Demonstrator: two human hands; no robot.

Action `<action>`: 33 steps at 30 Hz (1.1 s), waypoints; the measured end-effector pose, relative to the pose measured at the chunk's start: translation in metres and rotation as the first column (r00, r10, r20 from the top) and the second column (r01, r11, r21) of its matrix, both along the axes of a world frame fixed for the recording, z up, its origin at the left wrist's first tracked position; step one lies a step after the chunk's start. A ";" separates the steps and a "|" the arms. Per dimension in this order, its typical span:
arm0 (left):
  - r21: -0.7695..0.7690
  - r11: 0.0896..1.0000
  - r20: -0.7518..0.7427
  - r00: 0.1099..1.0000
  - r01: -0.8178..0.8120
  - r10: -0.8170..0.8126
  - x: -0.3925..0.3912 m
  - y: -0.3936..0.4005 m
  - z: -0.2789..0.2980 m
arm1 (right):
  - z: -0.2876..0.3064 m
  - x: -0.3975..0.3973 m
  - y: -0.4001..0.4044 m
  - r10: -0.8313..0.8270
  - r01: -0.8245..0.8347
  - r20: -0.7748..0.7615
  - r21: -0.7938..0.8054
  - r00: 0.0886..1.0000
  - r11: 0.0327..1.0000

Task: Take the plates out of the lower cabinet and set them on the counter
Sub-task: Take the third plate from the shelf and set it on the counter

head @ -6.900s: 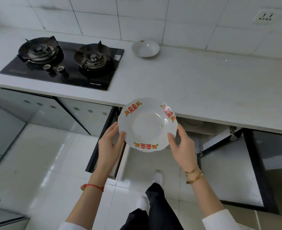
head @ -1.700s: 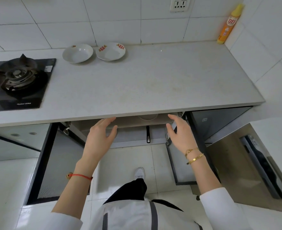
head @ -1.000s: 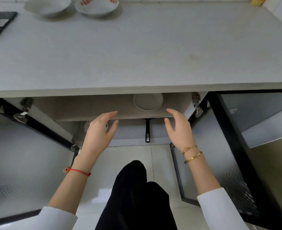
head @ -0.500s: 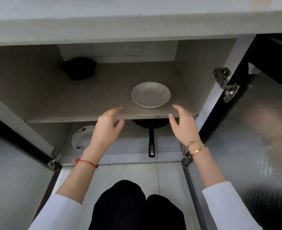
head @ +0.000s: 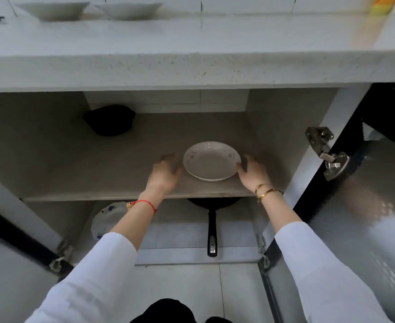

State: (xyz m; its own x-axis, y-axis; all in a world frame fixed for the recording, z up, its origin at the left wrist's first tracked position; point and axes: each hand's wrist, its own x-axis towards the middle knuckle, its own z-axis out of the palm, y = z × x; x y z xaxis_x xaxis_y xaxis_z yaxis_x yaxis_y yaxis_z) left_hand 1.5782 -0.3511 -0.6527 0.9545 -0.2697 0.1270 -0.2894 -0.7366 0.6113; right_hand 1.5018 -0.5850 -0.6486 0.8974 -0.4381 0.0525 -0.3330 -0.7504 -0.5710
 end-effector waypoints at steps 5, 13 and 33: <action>0.066 0.997 -0.087 0.996 0.029 -0.023 0.024 -0.017 -0.021 | -0.020 0.023 -0.012 -0.004 0.007 -0.092 0.030 0.996 1.000; 0.039 0.997 -0.179 0.983 0.060 -0.052 0.036 -0.033 -0.032 | -0.035 0.038 -0.013 -0.037 0.043 -0.049 0.127 0.998 0.991; -0.281 0.952 0.111 0.989 0.121 -0.093 -0.085 0.063 -0.007 | -0.018 -0.074 0.067 0.035 -0.101 0.326 0.190 0.945 0.977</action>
